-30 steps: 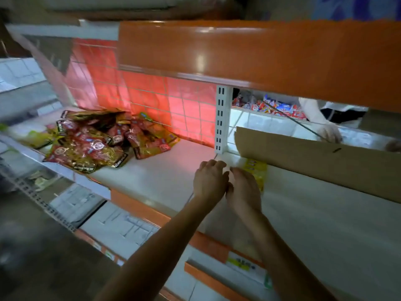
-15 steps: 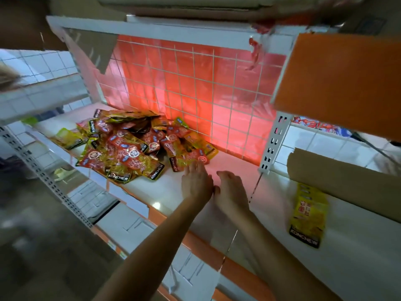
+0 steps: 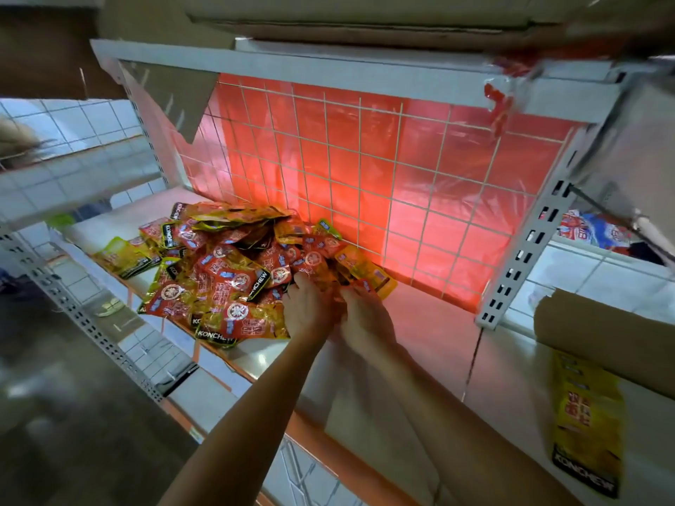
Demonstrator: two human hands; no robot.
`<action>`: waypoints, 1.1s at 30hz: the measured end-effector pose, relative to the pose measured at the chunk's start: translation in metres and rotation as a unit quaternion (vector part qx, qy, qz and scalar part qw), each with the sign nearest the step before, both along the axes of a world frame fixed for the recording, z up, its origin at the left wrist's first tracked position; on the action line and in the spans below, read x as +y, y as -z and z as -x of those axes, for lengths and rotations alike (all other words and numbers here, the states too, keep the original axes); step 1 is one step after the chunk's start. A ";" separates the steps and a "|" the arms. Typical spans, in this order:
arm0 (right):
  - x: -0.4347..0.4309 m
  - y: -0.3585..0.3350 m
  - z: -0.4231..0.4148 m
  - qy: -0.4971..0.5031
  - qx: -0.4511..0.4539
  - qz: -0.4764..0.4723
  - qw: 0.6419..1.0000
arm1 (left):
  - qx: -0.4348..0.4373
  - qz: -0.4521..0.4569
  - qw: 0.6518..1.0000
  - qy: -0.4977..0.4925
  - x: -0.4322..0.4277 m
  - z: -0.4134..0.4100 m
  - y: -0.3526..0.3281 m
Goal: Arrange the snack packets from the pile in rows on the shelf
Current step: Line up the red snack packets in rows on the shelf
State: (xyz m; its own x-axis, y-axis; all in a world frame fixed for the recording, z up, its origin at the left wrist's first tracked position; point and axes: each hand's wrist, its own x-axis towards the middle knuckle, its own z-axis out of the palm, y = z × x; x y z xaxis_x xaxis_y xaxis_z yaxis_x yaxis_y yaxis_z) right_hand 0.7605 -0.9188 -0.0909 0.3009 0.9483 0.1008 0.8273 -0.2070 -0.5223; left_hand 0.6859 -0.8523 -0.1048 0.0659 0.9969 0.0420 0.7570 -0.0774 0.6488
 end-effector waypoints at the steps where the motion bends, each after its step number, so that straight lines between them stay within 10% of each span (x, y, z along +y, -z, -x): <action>1: 0.004 0.002 0.001 -0.003 0.001 0.003 1.000 | -0.004 0.001 1.000 -0.003 0.003 0.000 0.000; 18: -0.006 0.024 -0.014 0.138 -0.103 0.037 0.984 | -0.128 -0.078 0.989 -0.004 0.000 0.000 0.004; 24: -0.034 0.026 -0.028 0.189 0.110 -0.097 0.971 | -0.103 -0.070 0.992 0.004 -0.016 -0.009 0.001; 33: -0.075 0.014 -0.058 0.269 0.275 -0.038 0.922 | -0.226 0.019 0.972 0.066 -0.066 -0.042 0.008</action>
